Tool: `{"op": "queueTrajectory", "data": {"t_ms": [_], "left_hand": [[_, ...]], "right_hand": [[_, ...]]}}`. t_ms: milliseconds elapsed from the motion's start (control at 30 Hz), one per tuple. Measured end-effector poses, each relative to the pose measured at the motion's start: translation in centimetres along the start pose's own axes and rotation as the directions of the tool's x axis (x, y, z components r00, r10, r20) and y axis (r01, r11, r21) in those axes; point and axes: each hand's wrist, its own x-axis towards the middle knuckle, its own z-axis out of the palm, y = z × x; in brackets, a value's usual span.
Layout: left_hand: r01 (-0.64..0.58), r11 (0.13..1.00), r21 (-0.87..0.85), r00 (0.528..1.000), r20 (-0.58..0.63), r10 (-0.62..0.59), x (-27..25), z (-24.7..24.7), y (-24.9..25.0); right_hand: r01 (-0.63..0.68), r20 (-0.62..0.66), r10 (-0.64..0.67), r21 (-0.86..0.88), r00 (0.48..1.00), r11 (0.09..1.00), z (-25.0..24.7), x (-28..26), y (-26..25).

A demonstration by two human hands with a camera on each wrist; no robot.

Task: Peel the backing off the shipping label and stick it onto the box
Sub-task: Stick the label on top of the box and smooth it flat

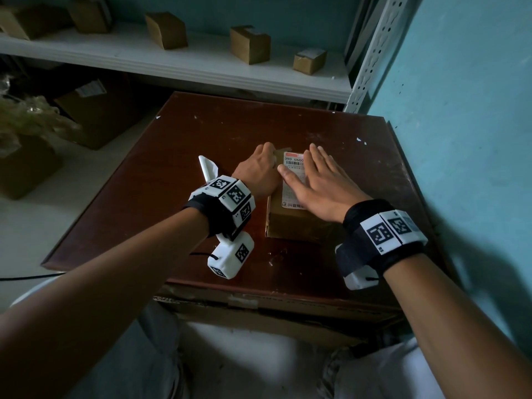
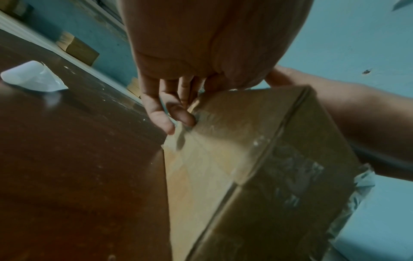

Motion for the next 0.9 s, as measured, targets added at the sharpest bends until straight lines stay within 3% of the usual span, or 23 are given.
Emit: {"op": "queueTrajectory", "data": {"t_ms": [900], "left_hand": [[0.006,0.999,0.034,1.0,-0.026,-0.005,-0.18,0.68,-0.03]], "right_hand": [[0.046,-0.019,-0.046,-0.034,0.999,0.998,0.35,0.07,0.54]]}}
